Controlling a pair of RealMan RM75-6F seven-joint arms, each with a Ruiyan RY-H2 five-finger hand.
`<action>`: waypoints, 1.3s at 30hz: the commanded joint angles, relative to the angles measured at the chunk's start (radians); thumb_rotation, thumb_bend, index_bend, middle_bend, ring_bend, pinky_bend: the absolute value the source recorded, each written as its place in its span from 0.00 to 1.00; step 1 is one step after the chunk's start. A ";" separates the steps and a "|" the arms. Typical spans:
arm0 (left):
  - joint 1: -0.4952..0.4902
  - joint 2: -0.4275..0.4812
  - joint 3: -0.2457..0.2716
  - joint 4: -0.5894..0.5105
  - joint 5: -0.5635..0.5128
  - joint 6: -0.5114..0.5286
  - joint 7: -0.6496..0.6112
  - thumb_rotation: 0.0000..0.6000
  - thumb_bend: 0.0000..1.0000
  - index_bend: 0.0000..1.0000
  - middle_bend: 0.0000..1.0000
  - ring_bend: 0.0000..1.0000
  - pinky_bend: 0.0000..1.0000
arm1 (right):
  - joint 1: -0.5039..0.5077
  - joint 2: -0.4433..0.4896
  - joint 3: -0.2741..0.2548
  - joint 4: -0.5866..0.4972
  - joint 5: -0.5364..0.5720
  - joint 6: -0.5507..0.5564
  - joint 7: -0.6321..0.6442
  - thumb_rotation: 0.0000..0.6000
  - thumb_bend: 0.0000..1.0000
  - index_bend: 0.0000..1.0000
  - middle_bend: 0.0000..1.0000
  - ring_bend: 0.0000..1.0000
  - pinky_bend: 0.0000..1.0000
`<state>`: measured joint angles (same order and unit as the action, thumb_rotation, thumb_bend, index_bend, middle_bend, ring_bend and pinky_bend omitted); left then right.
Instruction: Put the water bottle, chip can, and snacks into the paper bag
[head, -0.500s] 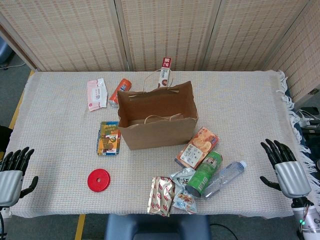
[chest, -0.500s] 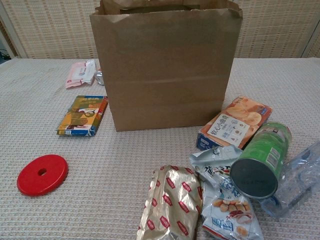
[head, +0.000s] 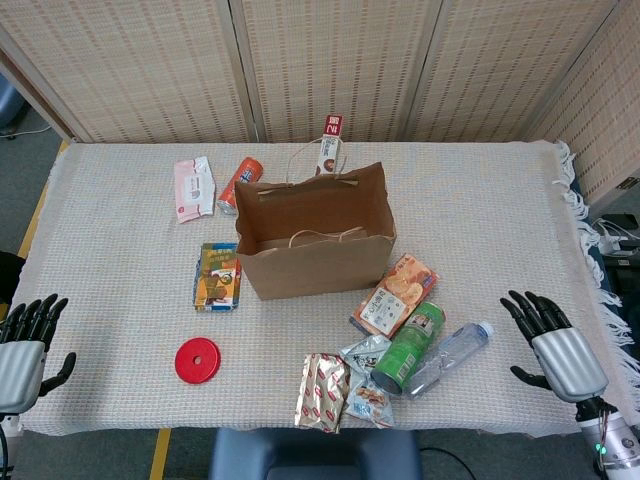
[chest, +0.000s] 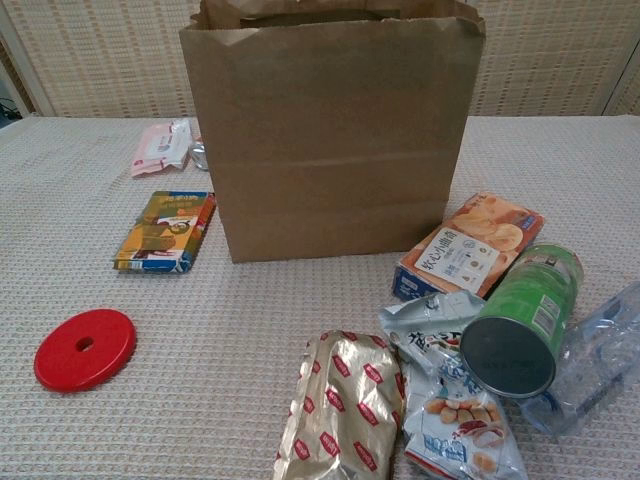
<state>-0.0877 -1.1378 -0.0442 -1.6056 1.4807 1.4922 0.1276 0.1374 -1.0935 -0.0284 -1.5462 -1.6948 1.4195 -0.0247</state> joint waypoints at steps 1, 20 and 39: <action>0.000 0.000 0.000 0.000 0.000 0.000 -0.001 1.00 0.39 0.02 0.00 0.00 0.00 | 0.024 0.018 -0.036 0.008 -0.083 -0.005 0.006 1.00 0.00 0.03 0.05 0.02 0.15; 0.003 -0.002 0.000 -0.001 0.001 0.005 0.003 1.00 0.39 0.02 0.00 0.00 0.00 | 0.133 0.065 -0.095 -0.094 -0.105 -0.279 -0.218 1.00 0.00 0.11 0.14 0.12 0.24; 0.002 0.003 0.001 0.000 0.003 0.000 -0.012 1.00 0.39 0.02 0.00 0.00 0.00 | 0.221 0.005 -0.052 -0.169 0.046 -0.463 -0.394 1.00 0.00 0.18 0.21 0.22 0.27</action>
<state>-0.0857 -1.1345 -0.0427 -1.6058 1.4839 1.4920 0.1153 0.3525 -1.0835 -0.0834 -1.7101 -1.6584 0.9665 -0.4078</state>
